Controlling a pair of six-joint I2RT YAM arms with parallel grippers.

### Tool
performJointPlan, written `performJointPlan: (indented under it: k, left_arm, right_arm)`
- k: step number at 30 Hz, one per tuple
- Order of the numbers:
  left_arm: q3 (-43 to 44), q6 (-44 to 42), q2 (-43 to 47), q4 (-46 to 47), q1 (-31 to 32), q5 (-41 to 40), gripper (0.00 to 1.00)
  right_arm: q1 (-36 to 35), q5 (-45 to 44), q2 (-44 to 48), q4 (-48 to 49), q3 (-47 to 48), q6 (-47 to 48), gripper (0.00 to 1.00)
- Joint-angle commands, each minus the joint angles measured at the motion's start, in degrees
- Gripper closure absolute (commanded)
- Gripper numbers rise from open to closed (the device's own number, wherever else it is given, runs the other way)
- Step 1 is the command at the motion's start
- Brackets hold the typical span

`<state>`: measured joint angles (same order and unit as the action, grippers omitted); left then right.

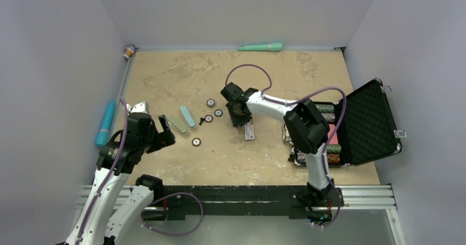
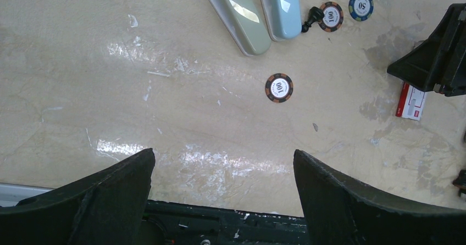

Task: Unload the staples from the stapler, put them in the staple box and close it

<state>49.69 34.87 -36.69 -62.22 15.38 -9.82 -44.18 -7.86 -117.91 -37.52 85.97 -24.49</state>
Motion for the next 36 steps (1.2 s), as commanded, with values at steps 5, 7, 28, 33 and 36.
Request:
performJointPlan:
  k: [5, 7, 28, 33, 36]
  left_arm:
    - [-0.2, -0.3, 0.9, 1.0, -0.5, -0.9, 0.00]
    - [-0.1, -0.3, 0.9, 1.0, -0.5, -0.9, 0.00]
    - [-0.2, -0.4, 1.4, 1.1, -0.7, -0.9, 0.00]
    - [-0.2, -0.3, 1.5, 1.0, -0.7, -0.8, 0.00]
    - [-0.2, -0.3, 1.5, 1.0, -0.7, -0.8, 0.00]
  right_arm:
    - [-0.4, 1.9, 0.7, 0.3, -1.4, -0.9, 0.72]
    - [-0.5, 2.0, 0.8, 0.4, -1.4, -0.9, 0.73]
    - [-1.9, 4.8, 4.5, -0.3, 1.7, -0.4, 0.77]
    - [-2.3, 6.1, 6.2, -0.8, 3.0, -0.5, 0.77]
    - [-2.5, 6.3, 7.0, -1.5, 4.0, -0.6, 0.77]
